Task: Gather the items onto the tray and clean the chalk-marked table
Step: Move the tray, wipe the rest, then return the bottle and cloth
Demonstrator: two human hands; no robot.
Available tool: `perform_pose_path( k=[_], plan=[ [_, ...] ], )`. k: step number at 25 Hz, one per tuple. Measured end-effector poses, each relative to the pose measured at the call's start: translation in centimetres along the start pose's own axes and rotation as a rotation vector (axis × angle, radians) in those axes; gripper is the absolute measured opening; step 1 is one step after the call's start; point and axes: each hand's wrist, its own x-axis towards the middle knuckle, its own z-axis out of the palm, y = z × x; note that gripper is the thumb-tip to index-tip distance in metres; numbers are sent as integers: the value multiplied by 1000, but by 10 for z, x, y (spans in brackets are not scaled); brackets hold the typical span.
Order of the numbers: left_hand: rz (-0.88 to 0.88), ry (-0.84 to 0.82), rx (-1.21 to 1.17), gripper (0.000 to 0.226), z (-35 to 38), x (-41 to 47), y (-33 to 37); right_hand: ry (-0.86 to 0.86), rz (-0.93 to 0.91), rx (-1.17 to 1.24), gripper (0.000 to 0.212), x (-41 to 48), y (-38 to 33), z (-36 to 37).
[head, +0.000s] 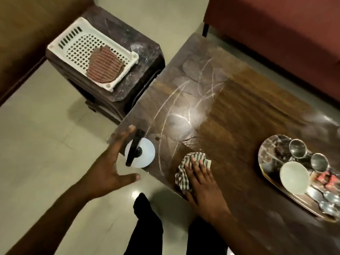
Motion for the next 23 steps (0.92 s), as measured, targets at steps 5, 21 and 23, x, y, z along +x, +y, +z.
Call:
perform_pose_path(
  k=[5,21,23],
  plan=[
    [115,122,-257,83,31,43,22,-6,137,51,84,6,-22,0],
    [116,272,-144,16,18,227,117,316,299,326,71,96,83,-64],
    [88,343,-116,19,20,237,115,362,388,321,73,125,106,-86]
  ],
)
